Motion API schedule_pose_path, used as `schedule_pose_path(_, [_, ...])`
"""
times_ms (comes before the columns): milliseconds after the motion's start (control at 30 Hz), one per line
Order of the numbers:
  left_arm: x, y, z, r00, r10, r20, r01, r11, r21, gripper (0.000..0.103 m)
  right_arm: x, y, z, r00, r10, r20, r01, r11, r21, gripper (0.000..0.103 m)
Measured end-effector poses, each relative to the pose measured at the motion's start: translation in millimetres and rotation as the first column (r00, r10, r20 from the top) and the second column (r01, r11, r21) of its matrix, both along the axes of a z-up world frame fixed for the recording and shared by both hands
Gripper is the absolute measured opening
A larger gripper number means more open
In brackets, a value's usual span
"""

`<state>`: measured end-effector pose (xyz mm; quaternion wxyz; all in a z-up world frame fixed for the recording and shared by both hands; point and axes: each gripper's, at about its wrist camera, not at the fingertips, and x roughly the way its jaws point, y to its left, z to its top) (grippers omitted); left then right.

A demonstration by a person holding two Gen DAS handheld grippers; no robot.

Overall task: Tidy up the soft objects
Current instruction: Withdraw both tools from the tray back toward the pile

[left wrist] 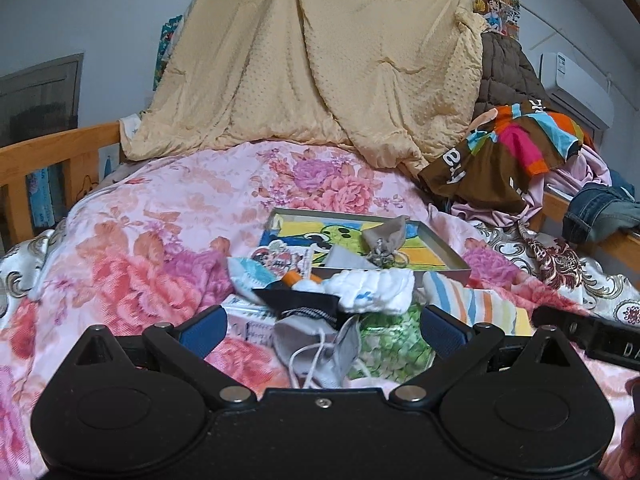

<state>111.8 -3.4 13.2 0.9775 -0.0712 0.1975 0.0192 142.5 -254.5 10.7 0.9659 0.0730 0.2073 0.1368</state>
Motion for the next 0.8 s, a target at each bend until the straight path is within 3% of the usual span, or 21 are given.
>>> schedule_pose_path(533, [-31, 22, -43, 0.995, 0.029, -0.092, -0.029, 1.000, 0.009, 0.102, -26, 42, -11, 0.996, 0.074, -0.054, -0.081, 0.984, -0.158, 0.103])
schedule_pose_path(800, [-28, 20, -51, 0.993, 0.029, -0.114, -0.027, 0.999, 0.025, 0.102, -20, 41, -15, 0.994, 0.069, -0.090, -0.084, 0.982, -0.167, 0.103])
